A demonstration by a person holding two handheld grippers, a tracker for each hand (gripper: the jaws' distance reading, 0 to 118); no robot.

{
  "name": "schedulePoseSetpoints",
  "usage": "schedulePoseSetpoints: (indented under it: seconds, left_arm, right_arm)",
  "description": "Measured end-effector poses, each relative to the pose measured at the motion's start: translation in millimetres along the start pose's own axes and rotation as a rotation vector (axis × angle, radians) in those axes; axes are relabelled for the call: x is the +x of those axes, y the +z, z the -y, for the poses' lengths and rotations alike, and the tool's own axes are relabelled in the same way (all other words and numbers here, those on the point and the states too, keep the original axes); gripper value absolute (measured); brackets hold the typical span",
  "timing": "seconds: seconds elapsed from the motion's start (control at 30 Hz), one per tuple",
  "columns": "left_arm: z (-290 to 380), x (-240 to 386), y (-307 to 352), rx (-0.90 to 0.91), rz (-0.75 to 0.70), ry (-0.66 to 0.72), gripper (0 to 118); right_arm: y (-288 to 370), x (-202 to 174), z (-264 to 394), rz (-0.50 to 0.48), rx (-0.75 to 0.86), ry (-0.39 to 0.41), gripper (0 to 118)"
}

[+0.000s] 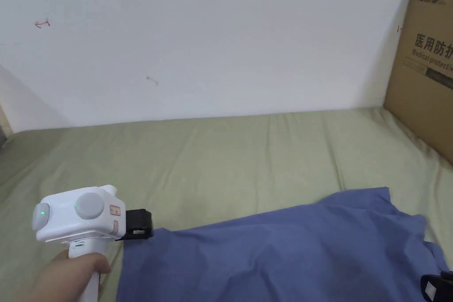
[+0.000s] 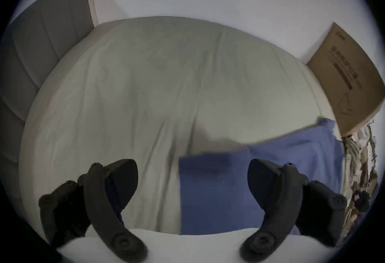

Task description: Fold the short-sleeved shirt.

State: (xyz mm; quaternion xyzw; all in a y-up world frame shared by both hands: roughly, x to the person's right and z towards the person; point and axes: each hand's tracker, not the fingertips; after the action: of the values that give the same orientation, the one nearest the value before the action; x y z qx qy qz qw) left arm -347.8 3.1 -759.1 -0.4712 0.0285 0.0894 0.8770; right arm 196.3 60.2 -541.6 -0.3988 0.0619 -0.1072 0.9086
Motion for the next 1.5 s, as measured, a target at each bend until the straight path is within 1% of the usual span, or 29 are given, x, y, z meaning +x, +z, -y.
schedulePoseSetpoints:
  seconds: [0.07, 0.17, 0.23, 0.27, 0.3, 0.37, 0.4, 0.5, 0.57, 0.6, 0.63, 0.67, 0.7, 0.77, 0.83, 0.9, 0.97, 1.03, 1.07, 1.1, 1.13, 1.17, 1.2, 1.23, 1.27, 1.33, 1.4, 1.43, 1.5]
  left_arm:
    - [-1, 4, -22, -0.037, -0.053, -0.05, 110]
    - [13, 5, -50, -0.142, -0.098, -0.116, 110]
    - [18, 1, -41, -0.073, -0.071, -0.112, 109]
    - [16, 0, -33, -0.059, -0.031, -0.11, 101]
    - [15, 1, -25, -0.048, -0.004, -0.123, 87]
    - [17, -2, 2, 0.005, 0.019, -0.166, 15]
    - [17, -6, 13, 0.01, 0.107, -0.141, 1]
    - [21, -12, 45, 0.102, 0.147, -0.075, 1]
    - [24, -11, 58, 0.108, 0.171, -0.089, 1]
    - [26, -11, 63, 0.111, 0.171, -0.1, 1]
    - [28, -12, 66, 0.113, 0.175, -0.111, 1]
    - [29, -11, 68, 0.11, 0.174, -0.118, 1]
    - [31, -11, 69, 0.112, 0.175, -0.119, 1]
    - [30, -13, 68, 0.111, 0.181, -0.119, 1]
    - [31, -13, 64, 0.11, 0.184, -0.117, 1]
    - [29, -13, 58, 0.106, 0.175, -0.123, 1]
    - [28, -11, 53, 0.097, 0.165, -0.13, 1]
    - [28, -13, 48, 0.087, 0.158, -0.133, 1]
    - [27, -13, 47, 0.082, 0.157, -0.134, 1]
    - [28, -13, 48, 0.082, 0.154, -0.135, 1]
    - [28, -13, 49, 0.083, 0.156, -0.133, 1]
    - [28, -14, 53, 0.084, 0.166, -0.124, 1]
    - [29, -14, 57, 0.086, 0.17, -0.116, 1]
    - [29, -14, 62, 0.087, 0.172, -0.109, 1]
    - [29, -15, 70, 0.09, 0.178, -0.102, 1]
    - [29, -14, 90, 0.101, 0.183, -0.107, 1]
    - [28, -14, 120, 0.136, 0.184, -0.116, 1]
    - [27, -14, 137, 0.157, 0.193, -0.11, 1]
    - [24, -15, 175, 0.205, 0.21, -0.096, 1]
  right_arm:
    - [-11, 9, -2, 0.014, -0.013, -0.006, 0]
    - [-28, 18, -14, 0.073, -0.038, 0.024, 0]
    - [-40, 27, -28, 0.087, -0.042, 0.035, 0]
    - [-45, 30, -36, 0.091, -0.039, 0.043, 0]
    - [-51, 34, -46, 0.094, -0.034, 0.05, 0]
    - [-67, 42, -71, 0.096, -0.027, 0.062, 0]
    - [-78, 52, -87, 0.095, -0.026, 0.067, 0]
    - [-115, 59, -134, 0.146, -0.038, 0.079, 0]
    - [-142, 65, -163, 0.122, -0.031, 0.039, 3]
    - [-158, 68, -177, 0.09, -0.055, 0.016, 14]
    - [-175, 70, -189, 0.069, -0.084, 0.0, 47]
    - [-192, 72, -198, 0.07, -0.127, -0.009, 83]
    - [-210, 75, -205, 0.101, -0.172, -0.016, 103]
    - [-233, 80, -212, 0.117, -0.142, -0.049, 103]
    - [-258, 83, -217, 0.139, -0.166, -0.088, 103]
    - [-279, 90, -219, 0.16, -0.218, -0.131, 103]
    - [-291, 91, -217, 0.156, -0.275, -0.141, 102]
    - [-293, 88, -215, 0.16, -0.284, -0.1, 90]
    - [-287, 80, -213, 0.206, -0.268, -0.052, 83]
    - [-280, 77, -214, 0.257, -0.232, -0.017, 74]
    - [-273, 77, -214, 0.238, -0.22, -0.024, 31]
    - [-263, 78, -215, 0.186, -0.198, -0.057, 5]
    - [-245, 75, -215, 0.18, -0.154, -0.076, 5]
    - [-231, 75, -216, 0.141, -0.138, -0.091, 5]
    - [-211, 72, -216, 0.127, -0.104, -0.091, 5]
    - [-164, 60, -218, 0.148, -0.042, -0.039, 5]
    - [-115, 56, -220, 0.12, -0.003, 0.003, 5]
    - [-91, 53, -219, 0.127, 0.017, 0.013, 4]
    - [-40, 47, -222, 0.101, 0.017, 0.006, 4]
